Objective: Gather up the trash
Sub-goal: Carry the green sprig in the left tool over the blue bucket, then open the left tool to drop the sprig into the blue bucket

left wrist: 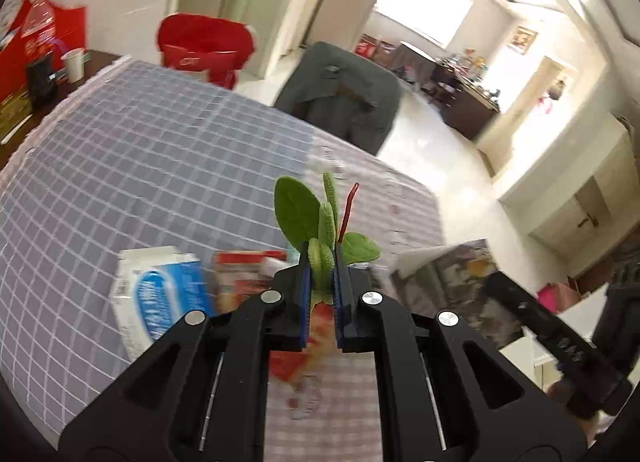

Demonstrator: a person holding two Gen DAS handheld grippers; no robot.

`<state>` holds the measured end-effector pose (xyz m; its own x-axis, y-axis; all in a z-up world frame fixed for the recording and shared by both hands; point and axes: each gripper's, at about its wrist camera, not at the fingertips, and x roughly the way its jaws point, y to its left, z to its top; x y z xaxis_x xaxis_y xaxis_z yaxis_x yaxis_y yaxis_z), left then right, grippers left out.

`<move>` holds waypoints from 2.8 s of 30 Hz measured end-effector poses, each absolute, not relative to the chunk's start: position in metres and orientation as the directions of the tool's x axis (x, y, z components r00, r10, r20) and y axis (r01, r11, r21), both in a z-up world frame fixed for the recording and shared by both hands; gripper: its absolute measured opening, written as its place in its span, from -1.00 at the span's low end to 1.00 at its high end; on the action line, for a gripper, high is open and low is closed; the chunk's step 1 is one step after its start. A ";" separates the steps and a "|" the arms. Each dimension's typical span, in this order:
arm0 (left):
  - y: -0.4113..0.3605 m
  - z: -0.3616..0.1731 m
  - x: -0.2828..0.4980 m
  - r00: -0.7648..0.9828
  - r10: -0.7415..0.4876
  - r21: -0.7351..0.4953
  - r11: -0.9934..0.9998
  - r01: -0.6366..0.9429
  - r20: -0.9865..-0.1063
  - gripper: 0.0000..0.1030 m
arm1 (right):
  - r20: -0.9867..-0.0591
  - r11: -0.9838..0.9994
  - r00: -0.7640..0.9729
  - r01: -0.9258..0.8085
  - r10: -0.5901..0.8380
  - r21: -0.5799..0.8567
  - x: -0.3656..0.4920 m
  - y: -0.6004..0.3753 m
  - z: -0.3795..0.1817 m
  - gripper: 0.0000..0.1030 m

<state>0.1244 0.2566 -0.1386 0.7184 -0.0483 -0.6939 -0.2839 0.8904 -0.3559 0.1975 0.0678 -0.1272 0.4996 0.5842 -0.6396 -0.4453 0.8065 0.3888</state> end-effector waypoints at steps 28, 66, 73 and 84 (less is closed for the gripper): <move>-0.164 -0.212 0.295 0.420 -0.313 -0.279 0.950 0.142 -0.852 -0.82 | -0.724 0.929 0.633 0.020 0.275 0.370 0.238 -0.289 -0.208 -0.83; -0.234 -0.262 0.325 0.333 -0.306 -0.270 0.951 0.152 -0.892 0.27 | -0.765 0.912 0.638 0.259 0.086 0.319 0.231 -0.372 -0.231 0.21; -0.214 -0.241 0.315 0.365 -0.274 -0.238 0.961 0.142 -0.890 0.27 | -0.753 0.916 0.648 0.225 0.114 0.333 0.229 -0.360 -0.216 0.23; -0.116 -0.202 0.276 0.417 -0.183 -0.190 0.981 0.025 -0.890 0.28 | -0.700 0.924 0.663 0.032 0.267 0.382 0.228 -0.269 -0.178 0.25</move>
